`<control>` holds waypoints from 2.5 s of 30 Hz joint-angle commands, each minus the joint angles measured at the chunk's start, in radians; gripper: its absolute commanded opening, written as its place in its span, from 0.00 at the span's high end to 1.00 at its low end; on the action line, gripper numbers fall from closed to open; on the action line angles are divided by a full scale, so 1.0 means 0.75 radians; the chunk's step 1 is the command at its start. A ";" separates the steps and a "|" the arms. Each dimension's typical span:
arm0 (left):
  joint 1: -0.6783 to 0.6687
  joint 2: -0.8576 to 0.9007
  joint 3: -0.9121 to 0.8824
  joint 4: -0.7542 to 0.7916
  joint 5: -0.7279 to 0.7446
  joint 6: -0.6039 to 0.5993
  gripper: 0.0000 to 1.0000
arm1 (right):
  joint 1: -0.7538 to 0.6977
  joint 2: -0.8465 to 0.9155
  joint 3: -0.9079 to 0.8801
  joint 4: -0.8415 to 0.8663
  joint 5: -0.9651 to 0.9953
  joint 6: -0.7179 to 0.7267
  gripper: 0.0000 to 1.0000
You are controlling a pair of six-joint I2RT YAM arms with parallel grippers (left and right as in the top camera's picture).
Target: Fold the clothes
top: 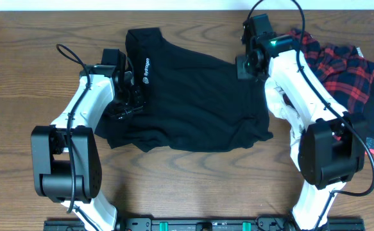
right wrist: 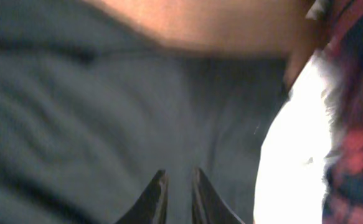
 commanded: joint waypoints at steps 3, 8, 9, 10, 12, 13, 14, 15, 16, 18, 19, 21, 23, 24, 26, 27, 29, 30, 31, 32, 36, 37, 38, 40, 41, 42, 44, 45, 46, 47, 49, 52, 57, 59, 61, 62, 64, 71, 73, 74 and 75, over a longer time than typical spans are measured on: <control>-0.002 0.011 -0.014 -0.007 -0.011 0.012 0.59 | -0.059 0.058 0.010 0.223 0.165 -0.044 0.85; -0.002 0.011 -0.014 -0.009 -0.011 0.012 0.58 | -0.127 0.169 0.010 0.255 0.143 0.032 0.85; -0.002 0.011 -0.014 -0.009 -0.011 0.012 0.59 | -0.141 0.190 0.010 0.250 0.117 0.038 0.86; -0.002 0.011 -0.014 -0.009 -0.011 0.012 0.59 | -0.155 0.212 0.010 0.245 0.091 0.043 0.87; -0.002 0.011 -0.014 -0.009 -0.011 0.012 0.58 | -0.181 0.256 0.010 0.238 0.028 0.042 0.89; -0.002 0.011 -0.014 -0.009 -0.011 0.012 0.58 | -0.188 0.270 0.010 0.235 0.010 0.042 0.90; -0.002 0.011 -0.014 -0.009 -0.011 0.012 0.58 | -0.194 0.286 0.010 0.232 -0.001 0.042 0.90; -0.002 0.011 -0.014 -0.009 -0.011 0.012 0.58 | -0.197 0.299 0.010 0.232 -0.004 0.042 0.90; -0.002 0.011 -0.014 -0.009 -0.011 0.012 0.58 | -0.198 0.306 0.010 0.233 -0.004 0.042 0.89; -0.002 0.011 -0.014 -0.009 -0.011 0.012 0.58 | -0.197 0.320 0.010 0.242 0.005 0.042 0.88; -0.002 0.011 -0.014 -0.009 -0.011 0.012 0.58 | -0.198 0.321 0.010 0.243 0.006 0.042 0.87; -0.002 0.011 -0.014 -0.009 -0.011 0.012 0.58 | -0.198 0.327 0.010 0.242 0.038 0.043 0.86; -0.002 0.011 -0.014 -0.009 -0.011 0.012 0.58 | -0.200 0.327 0.010 0.242 0.091 0.071 0.85; -0.002 0.011 -0.014 -0.009 -0.011 0.012 0.58 | -0.207 0.327 0.011 0.242 0.113 0.101 0.84; -0.002 0.011 -0.014 -0.009 -0.011 0.012 0.58 | -0.224 0.325 0.019 0.242 0.104 0.149 0.84; -0.002 0.011 -0.014 -0.009 -0.011 0.012 0.58 | -0.233 0.326 0.024 0.241 0.082 0.165 0.83; -0.002 0.011 -0.014 -0.009 -0.011 0.012 0.58 | -0.255 0.325 0.024 0.240 0.037 0.206 0.83; -0.002 0.011 -0.014 -0.009 -0.011 0.012 0.58 | -0.269 0.326 0.024 0.229 0.029 0.238 0.82; -0.002 0.011 -0.014 -0.009 -0.011 0.012 0.58 | -0.281 0.326 0.024 0.221 0.024 0.264 0.82; -0.002 0.011 -0.014 -0.009 -0.011 0.012 0.58 | -0.292 0.326 0.024 0.215 0.015 0.280 0.82; -0.002 0.011 -0.014 -0.009 -0.011 0.012 0.58 | -0.317 0.326 0.024 0.188 -0.001 0.287 0.84; -0.002 0.011 -0.014 -0.008 -0.011 0.012 0.58 | -0.318 0.326 0.024 0.177 0.000 0.302 0.86; -0.002 0.011 -0.014 -0.009 -0.011 0.012 0.58 | -0.320 0.327 0.024 0.171 -0.002 0.318 0.88; -0.002 0.011 -0.014 -0.009 -0.011 0.012 0.58 | -0.319 0.327 0.024 0.172 -0.016 0.332 0.89; -0.002 0.011 -0.014 -0.009 -0.011 0.012 0.58 | -0.317 0.327 0.024 0.183 -0.033 0.331 0.89; -0.002 0.011 -0.014 -0.009 -0.011 0.012 0.58 | -0.314 0.327 0.024 0.200 -0.060 0.328 0.89; -0.002 0.011 -0.014 -0.009 -0.011 0.012 0.58 | -0.315 0.327 0.024 0.252 -0.146 0.272 0.88; -0.002 0.011 -0.014 -0.009 -0.011 0.012 0.58 | -0.315 0.327 0.024 0.273 -0.174 0.265 0.88; -0.002 0.011 -0.014 -0.009 -0.011 0.012 0.58 | -0.315 0.326 0.024 0.285 -0.176 0.266 0.87; -0.002 0.011 -0.014 -0.009 -0.011 0.012 0.58 | -0.315 0.325 0.024 0.299 -0.175 0.266 0.87; -0.002 0.011 -0.014 -0.009 -0.011 0.013 0.58 | -0.315 0.326 0.024 0.307 -0.174 0.276 0.87; -0.002 0.011 -0.014 -0.009 -0.011 0.013 0.58 | -0.326 0.326 0.024 0.263 -0.133 0.277 0.87; -0.002 0.011 -0.014 -0.009 -0.011 0.013 0.58 | -0.366 0.326 0.024 0.103 0.094 0.323 0.86; -0.002 0.011 -0.014 -0.009 -0.011 0.013 0.58 | -0.387 0.326 0.024 0.050 0.164 0.353 0.86; -0.002 0.011 -0.014 -0.009 -0.011 0.012 0.58 | -0.419 0.326 0.024 -0.007 0.231 0.402 0.86; -0.002 0.011 -0.014 -0.009 -0.011 0.012 0.58 | -0.433 0.326 0.024 -0.019 0.242 0.410 0.86; -0.002 0.011 -0.014 -0.010 -0.011 0.012 0.58 | -0.478 0.326 0.024 -0.034 0.246 0.426 0.86; -0.002 0.011 -0.014 -0.016 -0.011 0.012 0.58 | -0.624 0.326 0.024 -0.090 0.224 0.415 0.87; -0.002 0.011 -0.014 -0.016 -0.011 0.012 0.58 | -0.646 0.326 0.024 -0.075 0.145 0.334 0.87; -0.002 0.011 -0.014 -0.016 -0.011 0.012 0.58 | -0.650 0.326 0.024 -0.059 0.079 0.266 0.87; -0.002 0.011 -0.014 -0.015 -0.011 0.012 0.58 | -0.649 0.326 0.024 -0.044 0.012 0.192 0.87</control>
